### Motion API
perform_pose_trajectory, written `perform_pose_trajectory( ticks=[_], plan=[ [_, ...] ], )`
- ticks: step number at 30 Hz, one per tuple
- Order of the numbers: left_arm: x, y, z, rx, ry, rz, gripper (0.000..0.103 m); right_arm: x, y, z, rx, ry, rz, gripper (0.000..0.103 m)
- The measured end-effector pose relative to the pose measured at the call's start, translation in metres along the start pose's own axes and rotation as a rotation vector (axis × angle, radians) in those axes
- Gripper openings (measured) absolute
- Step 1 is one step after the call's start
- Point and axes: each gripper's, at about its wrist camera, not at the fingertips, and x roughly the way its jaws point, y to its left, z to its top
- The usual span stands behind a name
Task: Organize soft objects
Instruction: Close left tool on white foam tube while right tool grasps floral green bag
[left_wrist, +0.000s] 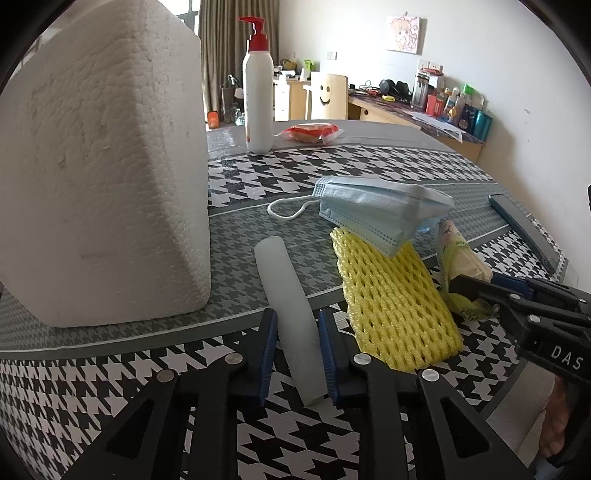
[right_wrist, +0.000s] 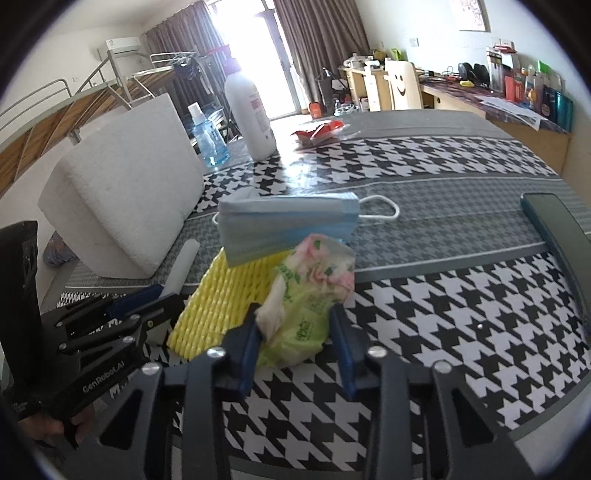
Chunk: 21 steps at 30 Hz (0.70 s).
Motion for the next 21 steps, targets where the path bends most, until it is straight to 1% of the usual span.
perform_pose_trajectory(
  ticks=[3, 8, 16, 21],
  plan=[
    [-0.002, 0.001, -0.001, 0.003, -0.008, -0.001, 0.020, -0.003, -0.001, 0.001, 0.002, -0.004, -0.011, 0.036],
    [-0.007, 0.002, -0.003, 0.006, -0.016, -0.015, 0.019, -0.014, 0.000, 0.002, -0.004, -0.035, -0.024, 0.036],
    [-0.019, 0.002, -0.007, 0.015, -0.039, -0.027, 0.019, -0.024, 0.000, 0.003, 0.001, -0.056, -0.046, 0.036],
    [-0.036, 0.001, -0.009, 0.032, -0.086, -0.036, 0.019, -0.031, 0.004, 0.003, -0.006, -0.075, -0.050, 0.036]
  ],
)
